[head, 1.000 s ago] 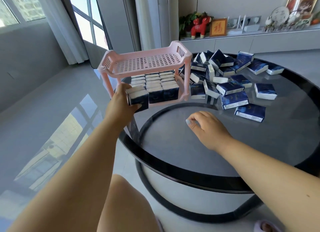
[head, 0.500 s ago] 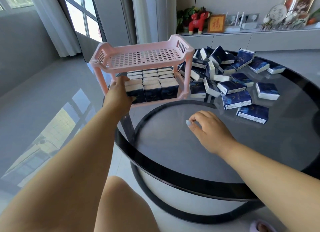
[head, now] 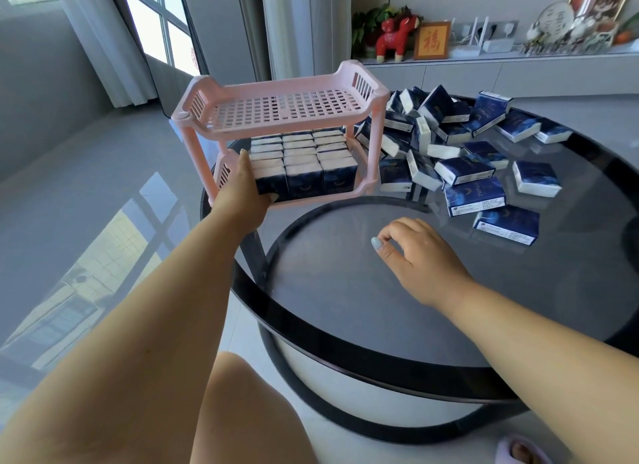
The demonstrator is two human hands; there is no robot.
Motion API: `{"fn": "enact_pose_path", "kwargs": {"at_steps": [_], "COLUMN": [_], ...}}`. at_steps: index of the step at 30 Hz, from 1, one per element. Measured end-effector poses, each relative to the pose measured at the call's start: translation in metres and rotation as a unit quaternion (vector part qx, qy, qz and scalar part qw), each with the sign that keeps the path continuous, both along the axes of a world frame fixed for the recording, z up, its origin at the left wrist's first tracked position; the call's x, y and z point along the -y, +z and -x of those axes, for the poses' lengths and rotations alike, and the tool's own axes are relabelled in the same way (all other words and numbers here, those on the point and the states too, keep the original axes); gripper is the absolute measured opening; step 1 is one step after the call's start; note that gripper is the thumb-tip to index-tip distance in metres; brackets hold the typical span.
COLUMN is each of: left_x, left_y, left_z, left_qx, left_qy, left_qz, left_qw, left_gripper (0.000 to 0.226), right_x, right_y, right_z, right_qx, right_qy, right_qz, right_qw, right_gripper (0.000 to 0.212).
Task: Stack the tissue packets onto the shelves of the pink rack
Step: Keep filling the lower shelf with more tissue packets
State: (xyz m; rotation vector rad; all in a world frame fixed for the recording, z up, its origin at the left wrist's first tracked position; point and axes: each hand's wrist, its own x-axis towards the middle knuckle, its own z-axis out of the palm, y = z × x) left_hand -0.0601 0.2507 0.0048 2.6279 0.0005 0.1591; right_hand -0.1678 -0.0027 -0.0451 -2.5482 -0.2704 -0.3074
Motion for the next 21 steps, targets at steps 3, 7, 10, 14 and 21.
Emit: {"fn": "enact_pose_path", "kwargs": {"at_steps": [3, 7, 10, 14, 21], "left_x": [-0.0002, 0.0007, -0.0002, -0.001, 0.0041], "left_y": [0.0005, 0.0002, -0.0018, -0.0027, 0.0019], "left_z": [0.0, -0.0016, -0.0041, -0.0072, -0.0034], "left_qx": [-0.01, -0.022, -0.031, -0.04, -0.052], "left_qy": [-0.002, -0.002, 0.002, 0.011, 0.063], "left_qz": [0.029, 0.036, 0.025, 0.0, -0.02], "left_qw": [1.0, 0.999, 0.999, 0.999, 0.996], "left_gripper": [0.077, 0.072, 0.07, 0.073, 0.07], "right_x": [-0.0003, 0.0, 0.0, 0.0002, 0.0001], "right_y": [0.0004, 0.0009, 0.0003, 0.0008, 0.0012], "right_z": [0.0, -0.0002, -0.0001, 0.0003, 0.0], "right_qx": [0.001, -0.003, 0.001, 0.005, 0.014], "right_qy": [0.0, -0.002, -0.002, -0.002, -0.002], "right_qz": [0.003, 0.006, 0.005, 0.005, 0.009], "right_qw": [1.0, 1.0, 1.0, 1.0, 1.0], "right_gripper": [0.03, 0.032, 0.032, 0.033, 0.033]}}
